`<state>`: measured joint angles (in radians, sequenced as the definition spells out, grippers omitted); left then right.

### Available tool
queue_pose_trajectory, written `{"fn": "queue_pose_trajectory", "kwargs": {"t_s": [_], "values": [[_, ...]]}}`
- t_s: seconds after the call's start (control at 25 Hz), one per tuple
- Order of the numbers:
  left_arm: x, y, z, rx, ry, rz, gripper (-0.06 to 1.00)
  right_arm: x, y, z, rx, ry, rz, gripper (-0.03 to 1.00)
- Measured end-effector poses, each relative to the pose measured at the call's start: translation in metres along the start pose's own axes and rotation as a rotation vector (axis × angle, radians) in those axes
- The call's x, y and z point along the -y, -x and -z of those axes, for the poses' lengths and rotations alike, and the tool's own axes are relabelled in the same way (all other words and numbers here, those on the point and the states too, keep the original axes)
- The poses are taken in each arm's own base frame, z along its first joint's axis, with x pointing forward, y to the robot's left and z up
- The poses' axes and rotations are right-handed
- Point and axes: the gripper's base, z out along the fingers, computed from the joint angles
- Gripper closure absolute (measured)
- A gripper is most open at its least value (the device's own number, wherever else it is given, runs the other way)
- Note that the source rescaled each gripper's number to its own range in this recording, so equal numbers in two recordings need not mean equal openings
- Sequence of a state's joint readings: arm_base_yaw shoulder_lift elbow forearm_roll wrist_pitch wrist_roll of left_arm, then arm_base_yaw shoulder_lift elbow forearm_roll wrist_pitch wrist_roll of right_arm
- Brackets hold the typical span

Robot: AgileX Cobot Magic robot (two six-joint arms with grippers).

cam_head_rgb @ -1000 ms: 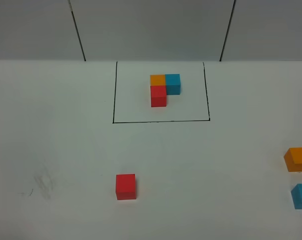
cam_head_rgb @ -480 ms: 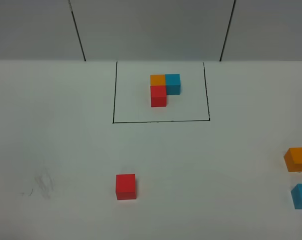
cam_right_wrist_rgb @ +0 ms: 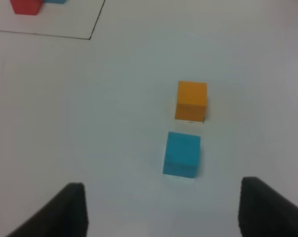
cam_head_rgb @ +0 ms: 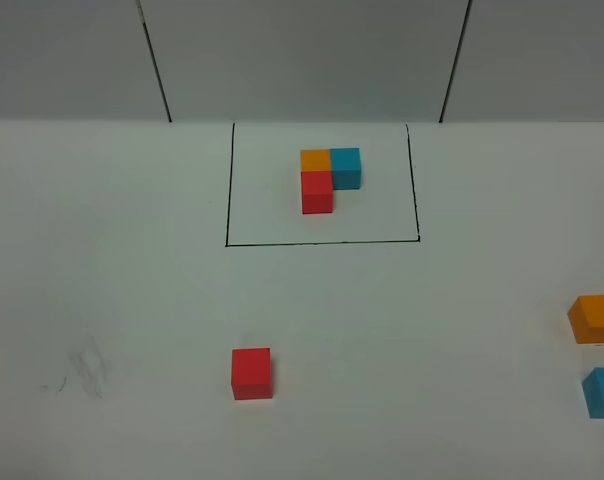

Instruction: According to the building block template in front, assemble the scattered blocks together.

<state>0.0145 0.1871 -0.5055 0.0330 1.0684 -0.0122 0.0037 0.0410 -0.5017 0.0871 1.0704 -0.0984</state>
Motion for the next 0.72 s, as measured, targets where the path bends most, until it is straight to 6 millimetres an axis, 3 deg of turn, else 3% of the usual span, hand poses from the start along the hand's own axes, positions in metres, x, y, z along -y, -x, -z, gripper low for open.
{"fn": "queue_pose_trajectory", "kwargs": {"t_s": [0.28,0.72], "values": [[0.0,0.0,0.0,0.0,0.0,0.0,0.94,0.0,0.002,-0.001,-0.032,0.002,-0.01,0.23],[0.0,0.0,0.0,0.0,0.0,0.0,0.94,0.003,0.037,-0.009,-0.134,0.002,-0.009,0.23]]}}
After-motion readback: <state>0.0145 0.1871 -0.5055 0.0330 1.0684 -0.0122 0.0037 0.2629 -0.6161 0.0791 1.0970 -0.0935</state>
